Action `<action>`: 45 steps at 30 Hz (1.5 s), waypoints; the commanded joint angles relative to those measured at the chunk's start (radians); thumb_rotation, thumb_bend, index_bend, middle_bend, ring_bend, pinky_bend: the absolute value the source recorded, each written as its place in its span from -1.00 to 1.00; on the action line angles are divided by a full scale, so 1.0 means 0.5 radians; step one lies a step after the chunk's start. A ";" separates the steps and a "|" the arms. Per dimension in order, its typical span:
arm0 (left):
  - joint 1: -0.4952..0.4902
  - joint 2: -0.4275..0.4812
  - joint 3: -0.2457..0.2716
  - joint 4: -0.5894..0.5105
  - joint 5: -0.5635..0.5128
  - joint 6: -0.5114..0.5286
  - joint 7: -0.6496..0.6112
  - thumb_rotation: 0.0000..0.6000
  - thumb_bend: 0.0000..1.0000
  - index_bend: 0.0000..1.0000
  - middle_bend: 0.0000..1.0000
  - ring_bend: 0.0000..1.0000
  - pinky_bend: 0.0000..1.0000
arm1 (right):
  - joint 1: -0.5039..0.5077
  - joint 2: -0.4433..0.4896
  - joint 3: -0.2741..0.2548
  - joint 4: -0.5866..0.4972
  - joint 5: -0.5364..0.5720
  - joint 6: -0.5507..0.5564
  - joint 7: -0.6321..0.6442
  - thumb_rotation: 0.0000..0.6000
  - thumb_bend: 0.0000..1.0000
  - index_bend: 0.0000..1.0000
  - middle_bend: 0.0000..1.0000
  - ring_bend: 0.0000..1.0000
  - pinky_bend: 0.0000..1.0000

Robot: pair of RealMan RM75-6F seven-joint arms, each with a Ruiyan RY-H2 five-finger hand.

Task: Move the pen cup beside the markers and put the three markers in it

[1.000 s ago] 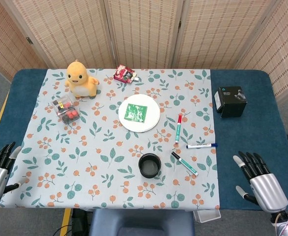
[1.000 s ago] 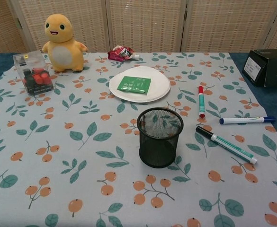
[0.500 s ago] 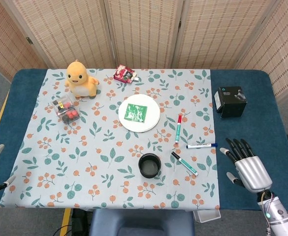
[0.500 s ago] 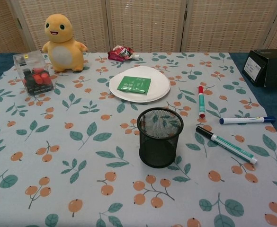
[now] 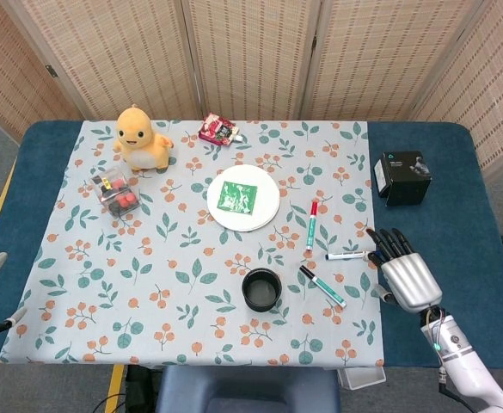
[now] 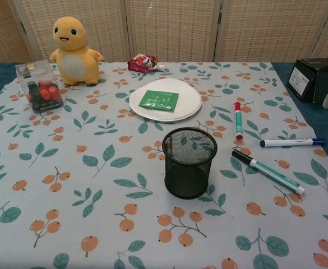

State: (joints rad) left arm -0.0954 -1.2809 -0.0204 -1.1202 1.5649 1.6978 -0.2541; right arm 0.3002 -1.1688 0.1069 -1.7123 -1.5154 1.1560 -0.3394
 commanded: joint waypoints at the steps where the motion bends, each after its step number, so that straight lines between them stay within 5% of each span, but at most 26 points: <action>1: 0.004 0.002 -0.004 -0.002 0.003 0.000 -0.011 1.00 -0.95 -1.00 -1.00 -1.00 -0.51 | 0.045 -0.088 0.038 0.055 0.034 -0.007 0.021 1.00 -0.42 -0.24 -1.00 -1.00 -1.00; 25: 0.011 0.003 -0.033 -0.011 0.028 -0.041 0.004 1.00 -0.95 -1.00 -1.00 -1.00 -0.51 | 0.375 -0.592 0.103 0.640 0.349 -0.320 0.049 1.00 -0.38 -0.13 -1.00 -1.00 -1.00; 45: 0.007 0.004 -0.052 -0.009 0.021 -0.078 -0.015 1.00 -0.95 -1.00 -1.00 -1.00 -0.51 | 0.559 -0.749 0.121 0.862 0.577 -0.502 -0.014 1.00 -0.35 -0.12 -1.00 -1.00 -1.00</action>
State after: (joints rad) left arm -0.0919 -1.2787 -0.0462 -1.1246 1.5753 1.6588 -0.2614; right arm 0.5779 -1.5416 0.1689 -1.2838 -1.2288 0.9068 -0.3474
